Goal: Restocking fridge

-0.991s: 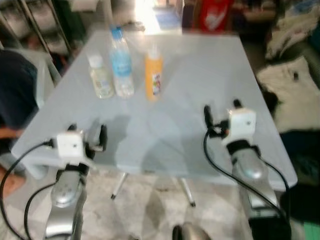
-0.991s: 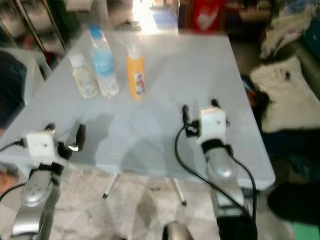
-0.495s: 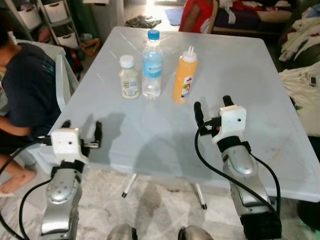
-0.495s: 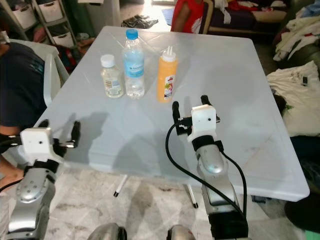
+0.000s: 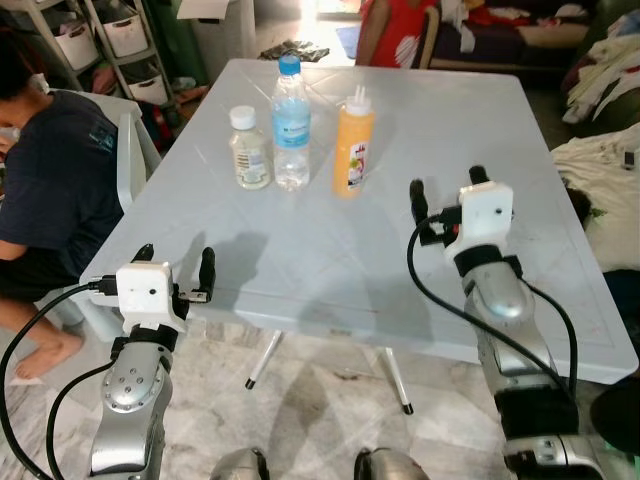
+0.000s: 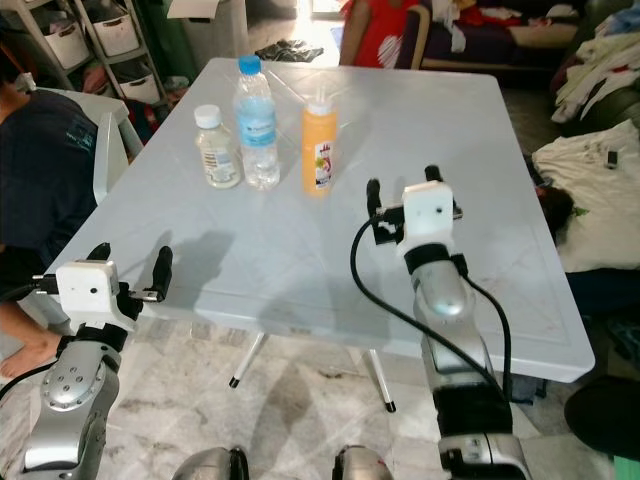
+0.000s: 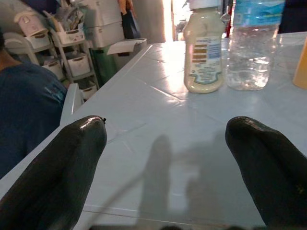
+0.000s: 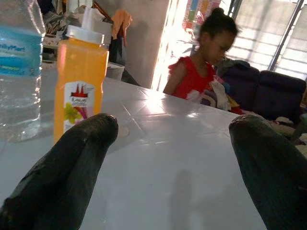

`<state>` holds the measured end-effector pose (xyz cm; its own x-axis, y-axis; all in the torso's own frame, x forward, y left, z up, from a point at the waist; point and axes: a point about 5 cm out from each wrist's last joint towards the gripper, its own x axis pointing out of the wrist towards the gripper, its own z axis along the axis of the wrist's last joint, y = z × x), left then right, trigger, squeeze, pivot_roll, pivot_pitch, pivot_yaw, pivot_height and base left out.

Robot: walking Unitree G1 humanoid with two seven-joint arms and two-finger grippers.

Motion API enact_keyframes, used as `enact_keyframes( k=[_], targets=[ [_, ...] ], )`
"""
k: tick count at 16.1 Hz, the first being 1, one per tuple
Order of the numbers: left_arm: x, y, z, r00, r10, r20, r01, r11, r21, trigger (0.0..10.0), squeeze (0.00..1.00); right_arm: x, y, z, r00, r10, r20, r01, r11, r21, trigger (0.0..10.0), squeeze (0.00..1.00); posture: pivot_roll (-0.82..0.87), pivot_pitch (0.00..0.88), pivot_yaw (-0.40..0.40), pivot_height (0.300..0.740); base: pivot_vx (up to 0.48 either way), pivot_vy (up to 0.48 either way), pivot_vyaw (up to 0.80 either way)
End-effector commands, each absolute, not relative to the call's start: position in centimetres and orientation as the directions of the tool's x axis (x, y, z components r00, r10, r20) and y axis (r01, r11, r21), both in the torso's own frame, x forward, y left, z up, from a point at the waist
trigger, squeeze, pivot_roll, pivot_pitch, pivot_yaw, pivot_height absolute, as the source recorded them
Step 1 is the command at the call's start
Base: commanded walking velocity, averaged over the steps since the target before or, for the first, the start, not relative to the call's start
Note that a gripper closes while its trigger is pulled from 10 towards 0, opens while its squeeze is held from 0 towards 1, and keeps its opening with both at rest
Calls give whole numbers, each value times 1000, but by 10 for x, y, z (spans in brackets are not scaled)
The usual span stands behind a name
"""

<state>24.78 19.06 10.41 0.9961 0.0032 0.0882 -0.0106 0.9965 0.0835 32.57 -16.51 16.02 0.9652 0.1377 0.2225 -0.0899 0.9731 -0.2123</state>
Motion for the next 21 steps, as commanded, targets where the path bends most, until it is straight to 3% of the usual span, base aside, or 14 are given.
enact_keyframes(
  k=[1,6,10,13,18,21],
  targets=[
    [246,193,108,996,-2,92,-8,995,104,10000,0,330,-168,168,959,137,249,-84,974,-213,10000,0,11,125,42,740,0,0,0],
    [244,196,108,997,-3,79,-6,993,115,10000,0,326,-166,164,960,128,248,-82,979,-189,10000,0,15,137,61,740,0,0,0],
    [245,193,109,997,-15,78,5,993,119,10000,0,301,-159,147,979,11,203,7,996,-89,10000,0,10,143,60,740,0,0,0],
    [245,189,108,997,-31,76,23,994,107,10000,0,276,-144,138,980,122,155,-108,989,-96,10000,0,-10,147,59,740,0,0,0],
    [247,183,109,995,-44,91,36,996,85,10000,0,287,-153,149,981,110,161,-91,988,-121,10000,0,-16,138,41,740,0,0,560],
    [246,180,108,995,-54,88,48,996,78,10000,0,287,-150,147,981,116,158,-98,988,-119,10000,0,-17,136,40,740,0,0,0]
  ],
)
